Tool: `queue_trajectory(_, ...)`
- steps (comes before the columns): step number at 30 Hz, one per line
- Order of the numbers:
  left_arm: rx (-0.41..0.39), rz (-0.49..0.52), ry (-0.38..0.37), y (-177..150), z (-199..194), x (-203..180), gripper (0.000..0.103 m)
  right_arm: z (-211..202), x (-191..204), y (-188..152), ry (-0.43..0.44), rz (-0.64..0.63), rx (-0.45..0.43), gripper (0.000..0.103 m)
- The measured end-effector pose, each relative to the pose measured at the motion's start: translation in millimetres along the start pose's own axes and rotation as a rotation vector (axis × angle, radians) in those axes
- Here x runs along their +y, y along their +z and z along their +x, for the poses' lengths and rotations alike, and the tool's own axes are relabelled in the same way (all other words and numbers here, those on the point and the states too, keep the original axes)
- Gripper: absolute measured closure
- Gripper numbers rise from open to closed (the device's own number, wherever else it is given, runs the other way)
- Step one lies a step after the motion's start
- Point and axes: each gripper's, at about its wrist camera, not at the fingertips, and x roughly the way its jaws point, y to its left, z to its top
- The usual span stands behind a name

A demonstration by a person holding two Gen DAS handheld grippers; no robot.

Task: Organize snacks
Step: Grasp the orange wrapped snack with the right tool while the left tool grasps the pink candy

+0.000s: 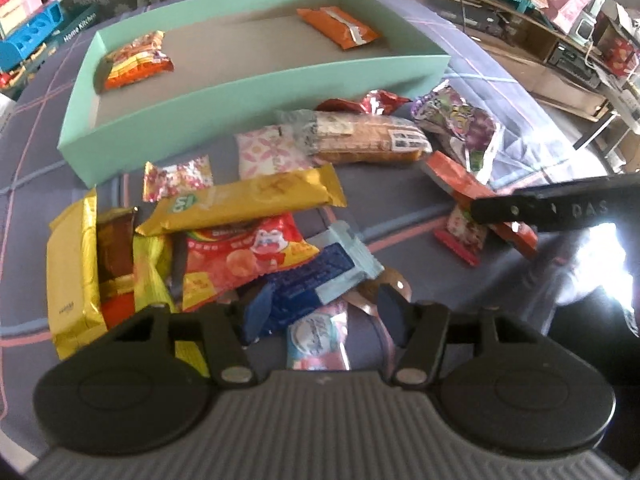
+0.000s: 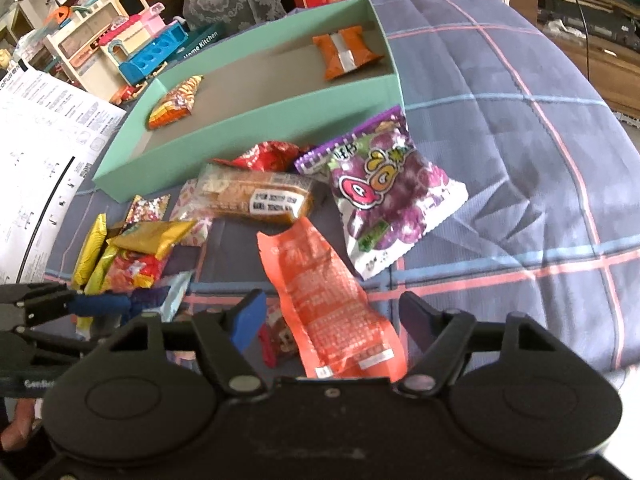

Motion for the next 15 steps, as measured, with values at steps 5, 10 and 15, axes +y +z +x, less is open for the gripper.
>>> queue_trajectory(5, -0.012, 0.003, 0.022, 6.2, 9.9, 1.1, 0.038, 5.4, 2.8, -3.0, 0.004, -0.005, 0.008, 0.030)
queue_trajectory(10, -0.041, 0.007, 0.078, 9.1, 11.6, 2.6, 0.091, 3.4, 1.8, -2.1, 0.019, 0.004, 0.004, 0.061)
queue_trajectory(15, -0.050, -0.084, 0.044, 12.3, 10.2, 21.3, 0.092, 3.2, -5.1, -2.9, 0.039, 0.064, 0.000, 0.065)
